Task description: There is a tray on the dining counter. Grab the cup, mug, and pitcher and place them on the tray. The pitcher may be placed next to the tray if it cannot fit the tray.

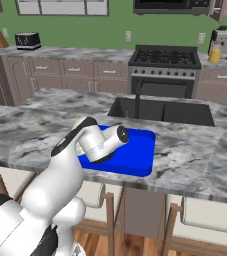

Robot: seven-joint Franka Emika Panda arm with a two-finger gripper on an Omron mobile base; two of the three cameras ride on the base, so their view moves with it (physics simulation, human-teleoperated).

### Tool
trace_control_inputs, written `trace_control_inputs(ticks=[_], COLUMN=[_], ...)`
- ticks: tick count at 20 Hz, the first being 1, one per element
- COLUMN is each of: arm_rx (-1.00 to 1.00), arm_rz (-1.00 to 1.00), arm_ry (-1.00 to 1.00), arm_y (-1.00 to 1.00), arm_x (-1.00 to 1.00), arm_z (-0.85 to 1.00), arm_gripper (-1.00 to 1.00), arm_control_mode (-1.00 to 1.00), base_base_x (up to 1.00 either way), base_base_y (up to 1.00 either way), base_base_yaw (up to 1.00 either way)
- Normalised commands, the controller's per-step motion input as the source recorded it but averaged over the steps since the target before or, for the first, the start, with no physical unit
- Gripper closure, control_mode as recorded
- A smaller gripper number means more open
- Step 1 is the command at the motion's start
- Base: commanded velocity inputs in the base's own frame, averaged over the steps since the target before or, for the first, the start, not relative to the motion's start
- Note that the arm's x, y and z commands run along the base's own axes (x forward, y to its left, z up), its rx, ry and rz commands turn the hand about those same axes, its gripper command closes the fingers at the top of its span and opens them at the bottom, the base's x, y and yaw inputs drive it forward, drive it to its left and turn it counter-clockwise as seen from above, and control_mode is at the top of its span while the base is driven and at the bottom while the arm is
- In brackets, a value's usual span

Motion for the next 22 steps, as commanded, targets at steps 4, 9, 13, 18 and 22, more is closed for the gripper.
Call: trace_control_inputs(ticks=[4, 9, 13, 18, 22], arm_rx=[0.0, 0.0, 0.0, 0.0, 0.0], arm_rz=[0.02, 0.01, 0.0, 0.0, 0.0], arm_ry=[0.0, 0.0, 0.0, 0.0, 0.0], arm_y=[0.0, 0.0, 0.0, 0.0, 0.0], arm_x=[0.0, 0.0, 0.0, 0.0, 0.0], arm_z=[-0.05, 0.0, 0.0, 0.0, 0.0], arm_gripper=[1.0, 1.0, 1.0, 1.0, -1.0], arm_control_mode=[-1.0, -1.0, -1.0, -1.0, -1.0], base_base_x=[0.0, 0.0, 0.0, 0.0, 0.0], base_base_y=[0.0, 0.0, 0.0, 0.0, 0.0], base_base_yaw=[0.0, 0.0, 0.0, 0.0, 0.0])
